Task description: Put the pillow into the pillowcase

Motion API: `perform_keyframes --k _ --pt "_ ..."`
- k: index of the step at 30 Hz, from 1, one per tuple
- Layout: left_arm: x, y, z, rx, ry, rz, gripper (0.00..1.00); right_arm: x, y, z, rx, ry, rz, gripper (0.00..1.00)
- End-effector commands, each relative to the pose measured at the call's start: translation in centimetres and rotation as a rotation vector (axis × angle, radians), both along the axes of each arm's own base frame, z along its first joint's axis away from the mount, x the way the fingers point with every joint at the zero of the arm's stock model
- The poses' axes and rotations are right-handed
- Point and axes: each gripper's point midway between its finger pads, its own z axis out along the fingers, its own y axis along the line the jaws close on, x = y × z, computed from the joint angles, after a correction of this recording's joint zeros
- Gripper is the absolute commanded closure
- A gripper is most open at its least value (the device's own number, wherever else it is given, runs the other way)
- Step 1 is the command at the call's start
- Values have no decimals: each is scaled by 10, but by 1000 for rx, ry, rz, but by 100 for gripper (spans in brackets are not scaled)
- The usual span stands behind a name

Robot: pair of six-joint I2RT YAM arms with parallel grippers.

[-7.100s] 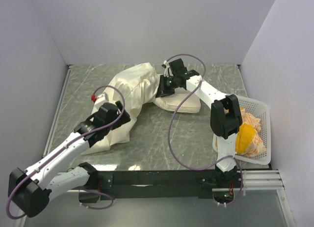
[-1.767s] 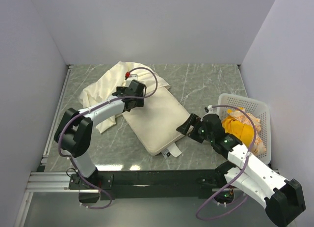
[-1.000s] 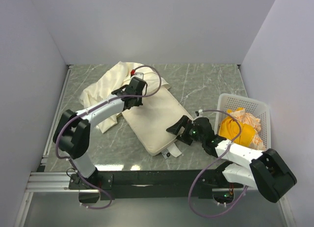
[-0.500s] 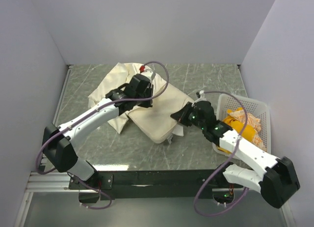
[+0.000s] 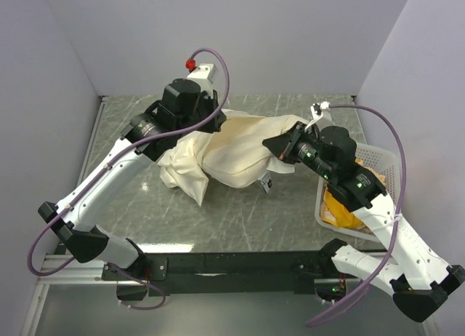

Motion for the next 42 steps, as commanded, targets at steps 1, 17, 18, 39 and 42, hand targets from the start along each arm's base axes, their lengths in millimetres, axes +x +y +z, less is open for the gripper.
perform_keyframes --k 1,17,18,39,42 --pt "-29 -9 100 -227 -151 -106 99 10 5 14 -21 -66 -11 100" --pt "-9 -29 -9 -146 74 -86 99 -3 11 88 -19 -189 -12 100" --pt "-12 -31 -4 -164 73 -100 99 -3 9 98 -15 -205 -21 100" --pt "-30 -12 33 -262 -2 -164 99 -11 14 105 -44 -220 -1 100" --pt "-34 -13 46 -286 -17 -181 99 -15 10 133 -30 -256 -1 100"
